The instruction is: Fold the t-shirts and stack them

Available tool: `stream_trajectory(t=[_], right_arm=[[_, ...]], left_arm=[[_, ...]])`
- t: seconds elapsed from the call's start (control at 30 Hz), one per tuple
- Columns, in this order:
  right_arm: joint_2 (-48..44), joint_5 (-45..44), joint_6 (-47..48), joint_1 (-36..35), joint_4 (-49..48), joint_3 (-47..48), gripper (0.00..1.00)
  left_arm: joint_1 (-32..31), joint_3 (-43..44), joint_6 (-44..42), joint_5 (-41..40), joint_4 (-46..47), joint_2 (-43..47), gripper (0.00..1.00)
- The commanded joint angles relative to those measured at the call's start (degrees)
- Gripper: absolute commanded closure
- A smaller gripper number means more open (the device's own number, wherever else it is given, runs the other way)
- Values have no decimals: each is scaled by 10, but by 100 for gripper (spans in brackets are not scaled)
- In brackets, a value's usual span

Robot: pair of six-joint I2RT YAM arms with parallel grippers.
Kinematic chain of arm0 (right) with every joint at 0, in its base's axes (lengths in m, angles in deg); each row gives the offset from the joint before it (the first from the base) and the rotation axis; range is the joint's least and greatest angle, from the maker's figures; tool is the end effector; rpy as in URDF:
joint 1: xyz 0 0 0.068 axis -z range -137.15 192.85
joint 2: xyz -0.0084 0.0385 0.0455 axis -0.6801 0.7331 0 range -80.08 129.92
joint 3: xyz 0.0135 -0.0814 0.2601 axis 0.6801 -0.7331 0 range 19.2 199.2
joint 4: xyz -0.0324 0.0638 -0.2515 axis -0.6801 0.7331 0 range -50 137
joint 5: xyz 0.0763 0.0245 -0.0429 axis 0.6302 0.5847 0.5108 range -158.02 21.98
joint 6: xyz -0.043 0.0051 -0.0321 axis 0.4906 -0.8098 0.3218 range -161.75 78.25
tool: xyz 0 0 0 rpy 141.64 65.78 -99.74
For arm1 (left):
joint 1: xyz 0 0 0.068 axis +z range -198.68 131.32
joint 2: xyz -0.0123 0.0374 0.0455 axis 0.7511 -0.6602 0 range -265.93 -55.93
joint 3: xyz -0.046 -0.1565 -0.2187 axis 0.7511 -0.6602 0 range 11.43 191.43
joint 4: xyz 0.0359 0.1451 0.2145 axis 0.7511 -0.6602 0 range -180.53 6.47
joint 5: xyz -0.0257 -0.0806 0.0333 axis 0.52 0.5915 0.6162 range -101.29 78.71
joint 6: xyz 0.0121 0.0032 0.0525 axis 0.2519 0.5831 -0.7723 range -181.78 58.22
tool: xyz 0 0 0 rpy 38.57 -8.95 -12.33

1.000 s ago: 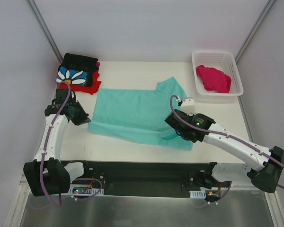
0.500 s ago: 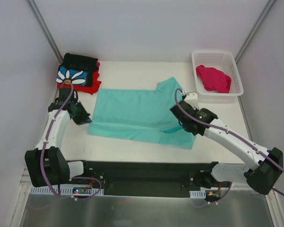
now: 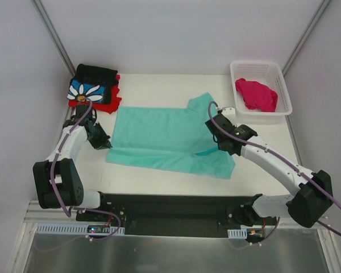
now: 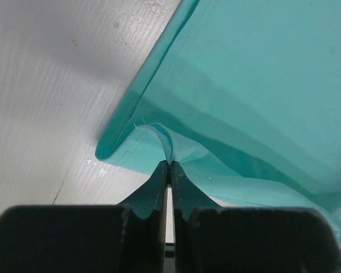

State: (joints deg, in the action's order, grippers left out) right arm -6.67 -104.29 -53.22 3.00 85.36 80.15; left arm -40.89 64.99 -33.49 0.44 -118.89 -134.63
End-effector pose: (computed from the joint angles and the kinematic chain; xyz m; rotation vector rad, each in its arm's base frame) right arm 0.2066 0.1450 0.2853 -0.3605 2.3289 -0.3995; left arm 0.2676 0.0294 0.2279 -0.7509 2.5362 -0.3911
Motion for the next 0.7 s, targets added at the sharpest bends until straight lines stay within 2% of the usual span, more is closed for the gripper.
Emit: stream_trajectory(t=[0.0,0.67], right_arm=[[10,10,19,8,-21,-1,99],[81,50,53,78,-71,29,99]], left_arm=[[-8,18,9,-6,15,-14,100],[-20,81,23,-18,17,-95,100]])
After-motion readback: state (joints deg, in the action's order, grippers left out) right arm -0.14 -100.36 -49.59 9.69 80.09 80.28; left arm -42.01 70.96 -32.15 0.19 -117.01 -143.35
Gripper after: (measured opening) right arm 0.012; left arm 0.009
